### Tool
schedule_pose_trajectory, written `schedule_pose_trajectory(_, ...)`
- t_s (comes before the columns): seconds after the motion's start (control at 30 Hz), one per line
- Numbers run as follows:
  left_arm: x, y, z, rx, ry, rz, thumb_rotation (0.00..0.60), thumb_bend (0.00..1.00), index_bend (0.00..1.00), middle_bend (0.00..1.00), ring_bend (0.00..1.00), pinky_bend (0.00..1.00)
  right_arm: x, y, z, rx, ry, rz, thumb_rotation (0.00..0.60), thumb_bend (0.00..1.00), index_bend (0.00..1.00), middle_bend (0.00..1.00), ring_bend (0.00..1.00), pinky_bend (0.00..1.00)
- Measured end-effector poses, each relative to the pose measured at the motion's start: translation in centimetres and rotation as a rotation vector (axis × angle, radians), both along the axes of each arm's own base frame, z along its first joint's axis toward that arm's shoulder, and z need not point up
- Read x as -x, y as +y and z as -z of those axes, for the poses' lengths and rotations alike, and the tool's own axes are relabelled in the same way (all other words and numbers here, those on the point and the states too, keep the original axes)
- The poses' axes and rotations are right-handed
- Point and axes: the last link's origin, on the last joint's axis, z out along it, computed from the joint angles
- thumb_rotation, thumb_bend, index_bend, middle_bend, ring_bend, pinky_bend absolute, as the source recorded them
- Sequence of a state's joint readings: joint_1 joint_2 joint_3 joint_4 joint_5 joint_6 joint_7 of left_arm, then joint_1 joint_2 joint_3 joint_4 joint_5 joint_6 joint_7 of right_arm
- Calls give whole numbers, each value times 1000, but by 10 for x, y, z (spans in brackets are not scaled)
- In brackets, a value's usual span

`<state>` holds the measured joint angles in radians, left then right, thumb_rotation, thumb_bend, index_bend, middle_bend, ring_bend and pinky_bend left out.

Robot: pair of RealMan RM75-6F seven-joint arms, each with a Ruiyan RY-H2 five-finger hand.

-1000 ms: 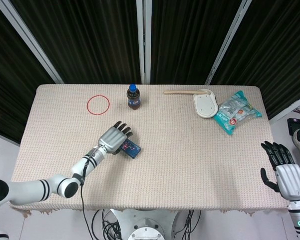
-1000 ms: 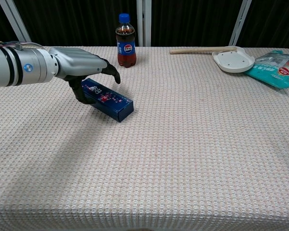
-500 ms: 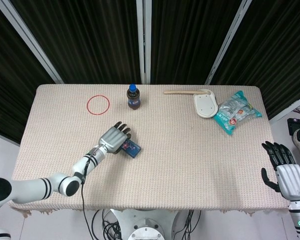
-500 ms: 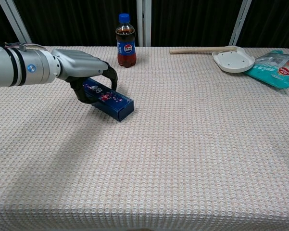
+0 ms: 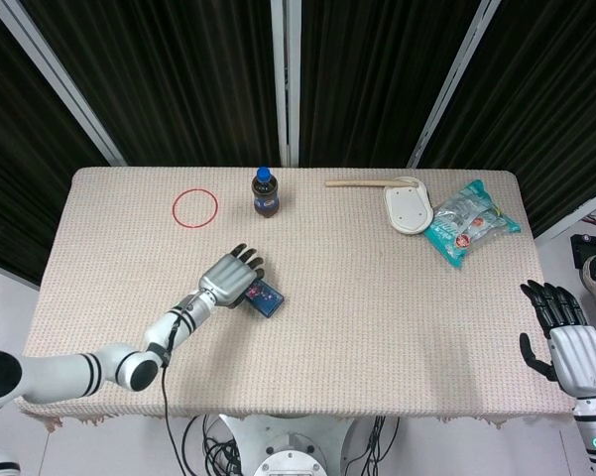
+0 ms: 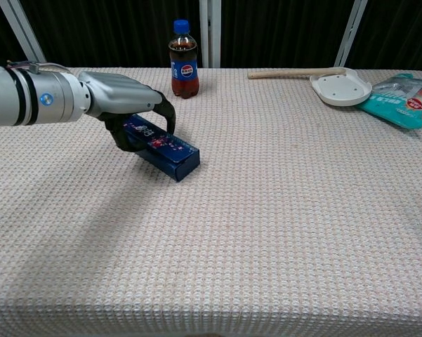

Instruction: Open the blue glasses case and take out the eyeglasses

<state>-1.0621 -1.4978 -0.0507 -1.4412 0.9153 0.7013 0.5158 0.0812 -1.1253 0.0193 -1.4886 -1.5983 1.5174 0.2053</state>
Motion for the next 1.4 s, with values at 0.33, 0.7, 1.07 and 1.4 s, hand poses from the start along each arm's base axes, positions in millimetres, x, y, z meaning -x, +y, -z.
schedule_pose_trajectory(0.33, -12, 16, 4, -12, 32, -12, 600, 634, 167, 117, 0, 0, 3, 2, -1, 5, -5, 7, 600, 484, 0, 76, 0, 0)
schedule_pose_trajectory(0.7, -27, 40, 15, -55, 98, -43, 600, 437, 54, 84, 0, 0, 6, 6, -4, 16, -9, 15, 600, 484, 0, 76, 0, 0)
schedule_pose_trajectory(1.07, -39, 14, 8, -32, -55, -52, 600, 502, 228, 86, 0, 0, 6, 5, -3, 11, -12, 6, 600, 484, 0, 77, 0, 0)
schedule_pose_trajectory(1.4, -18, -30, -3, 36, -125, -76, 600, 608, 258, 87, 0, 0, 8, 1, 0, -1, -19, -1, 600, 484, 0, 76, 0, 0)
